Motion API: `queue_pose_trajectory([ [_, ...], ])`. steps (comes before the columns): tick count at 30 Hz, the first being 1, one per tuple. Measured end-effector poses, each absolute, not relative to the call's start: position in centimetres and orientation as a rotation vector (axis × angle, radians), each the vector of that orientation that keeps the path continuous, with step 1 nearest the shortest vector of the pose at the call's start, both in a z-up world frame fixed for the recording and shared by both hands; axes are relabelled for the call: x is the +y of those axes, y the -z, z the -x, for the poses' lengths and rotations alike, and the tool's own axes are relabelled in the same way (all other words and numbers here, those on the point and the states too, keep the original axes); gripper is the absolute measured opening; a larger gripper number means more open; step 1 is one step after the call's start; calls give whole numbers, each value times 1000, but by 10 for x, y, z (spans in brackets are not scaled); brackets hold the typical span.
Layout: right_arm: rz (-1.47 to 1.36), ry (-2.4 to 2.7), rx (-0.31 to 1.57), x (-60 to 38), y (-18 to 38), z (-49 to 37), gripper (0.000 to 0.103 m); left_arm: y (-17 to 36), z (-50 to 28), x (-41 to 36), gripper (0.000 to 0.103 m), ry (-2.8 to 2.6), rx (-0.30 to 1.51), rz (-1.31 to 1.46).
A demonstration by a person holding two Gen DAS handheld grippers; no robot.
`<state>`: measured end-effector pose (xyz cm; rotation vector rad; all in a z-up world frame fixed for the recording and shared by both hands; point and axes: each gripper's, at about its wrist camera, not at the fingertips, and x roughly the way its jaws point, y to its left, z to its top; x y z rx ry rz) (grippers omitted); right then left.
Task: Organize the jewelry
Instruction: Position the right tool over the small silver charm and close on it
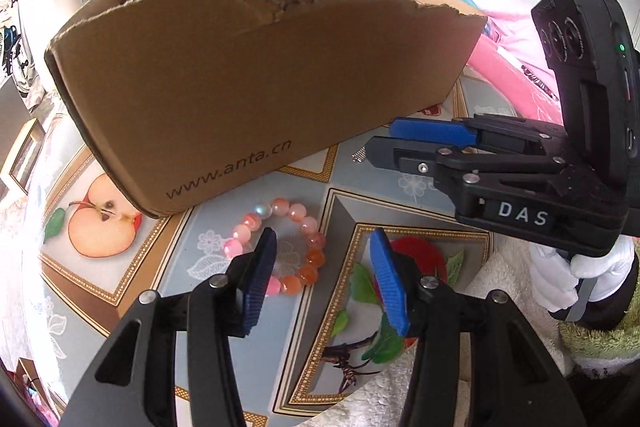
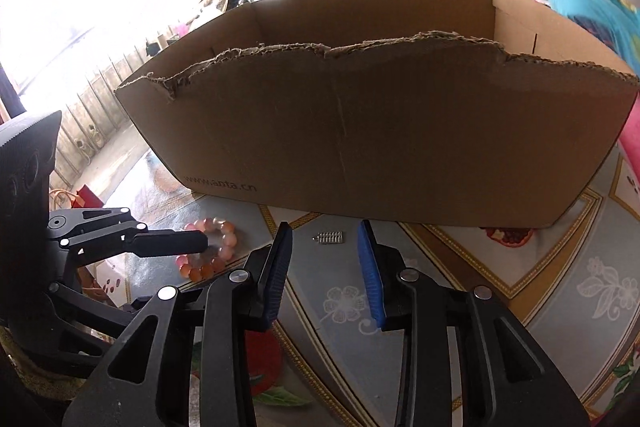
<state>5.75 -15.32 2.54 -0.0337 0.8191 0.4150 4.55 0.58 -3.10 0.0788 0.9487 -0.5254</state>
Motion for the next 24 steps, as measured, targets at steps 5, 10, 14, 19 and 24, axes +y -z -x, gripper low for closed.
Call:
queue_pose_trajectory([
  [5,125,-401,825,-143,-19,-68,17,31,-48,13,47,532,952,-57],
  [10,212,-377,821,-133,-23,-66,13,30,-50,19,47,535,953,-49],
  [14,189,-356,841,-143,-29,-63,13,32,-51,14,47,527,950,-61],
  [19,137,-314,866,-171,-35,-51,13,31,-53,5,47,498,960,-73],
  [24,65,-278,881,-202,-41,-36,13,28,-57,-11,47,443,979,-113],
])
